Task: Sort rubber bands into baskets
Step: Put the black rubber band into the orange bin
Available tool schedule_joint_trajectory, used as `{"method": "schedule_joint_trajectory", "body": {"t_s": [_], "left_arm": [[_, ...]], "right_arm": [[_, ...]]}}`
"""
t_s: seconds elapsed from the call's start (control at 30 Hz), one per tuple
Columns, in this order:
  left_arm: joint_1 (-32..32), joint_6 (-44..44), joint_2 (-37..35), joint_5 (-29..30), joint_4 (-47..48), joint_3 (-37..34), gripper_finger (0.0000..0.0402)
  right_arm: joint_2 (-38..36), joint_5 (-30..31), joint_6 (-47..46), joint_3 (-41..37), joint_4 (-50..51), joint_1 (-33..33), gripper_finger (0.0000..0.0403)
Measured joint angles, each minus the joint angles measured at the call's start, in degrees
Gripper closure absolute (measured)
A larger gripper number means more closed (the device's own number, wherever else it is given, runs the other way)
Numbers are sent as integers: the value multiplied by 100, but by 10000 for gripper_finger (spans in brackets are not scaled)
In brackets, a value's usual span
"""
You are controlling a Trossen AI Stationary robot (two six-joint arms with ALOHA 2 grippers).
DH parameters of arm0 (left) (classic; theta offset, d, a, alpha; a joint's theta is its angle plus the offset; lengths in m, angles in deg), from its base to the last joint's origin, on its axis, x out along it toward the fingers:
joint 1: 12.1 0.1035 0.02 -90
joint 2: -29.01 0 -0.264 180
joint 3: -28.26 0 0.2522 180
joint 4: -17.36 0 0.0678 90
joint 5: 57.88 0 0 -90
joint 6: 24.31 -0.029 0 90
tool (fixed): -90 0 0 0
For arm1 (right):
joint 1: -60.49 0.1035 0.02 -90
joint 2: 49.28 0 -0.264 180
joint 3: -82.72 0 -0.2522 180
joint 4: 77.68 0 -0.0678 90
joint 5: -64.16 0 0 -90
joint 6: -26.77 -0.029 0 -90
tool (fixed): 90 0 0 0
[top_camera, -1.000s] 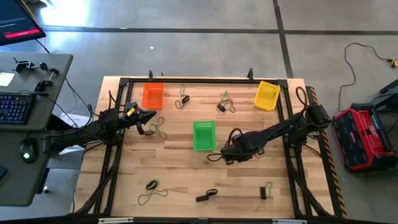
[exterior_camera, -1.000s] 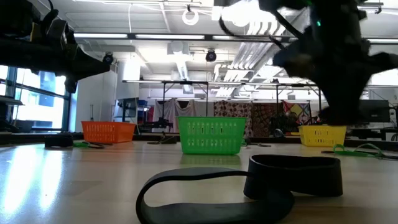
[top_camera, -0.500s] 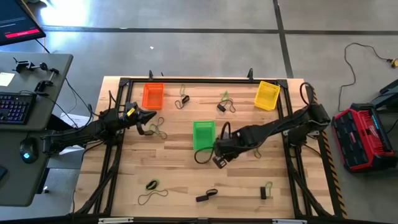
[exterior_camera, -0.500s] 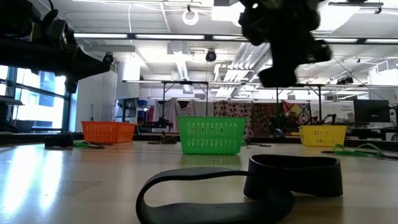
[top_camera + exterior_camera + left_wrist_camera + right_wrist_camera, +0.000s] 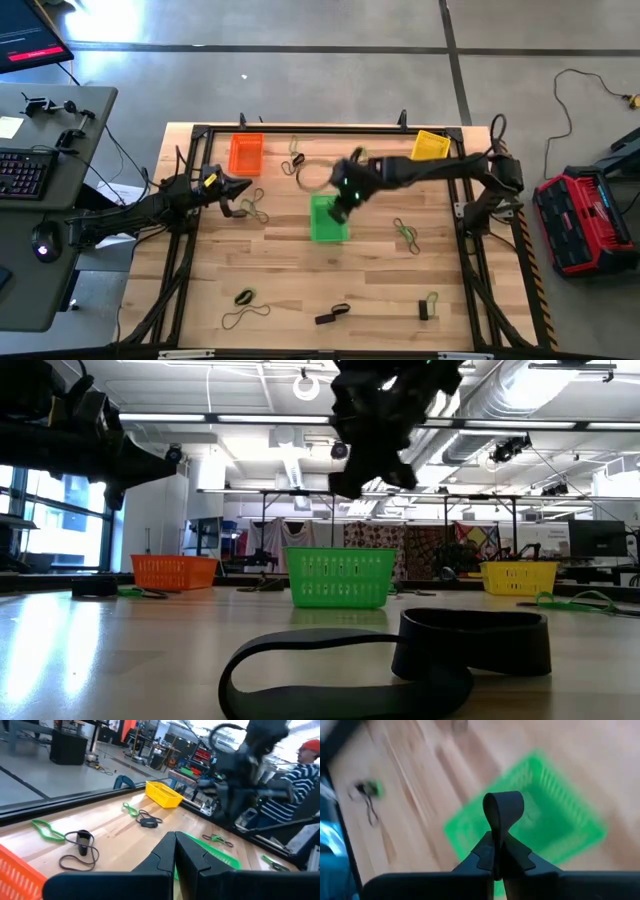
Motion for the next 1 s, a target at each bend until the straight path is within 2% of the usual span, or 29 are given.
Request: {"method": "schedule_joint_trajectory", "body": {"t_s": [0.2,0.33,0.43,0.63,0.87,1.0], "left_arm": [[2,-229,-1,271,-37,7,402],[4,-94,-1,462,-77,8,402],[4,10,1,627,-114,8,402],[4,223,-1,636,-131,8,402],[4,197,-12,629,-222,156,402],[4,45,-12,632,24,373,402]], "right_arm": [[0,-260,326,4,-1150,-510,399],[36,-230,367,101,-1358,-580,399],[209,-205,649,496,-1343,-576,401],[1012,-146,1222,2029,-827,-565,402],[2207,-78,1642,4265,-167,-579,402],[2981,-82,1671,5458,41,-613,403]]}}
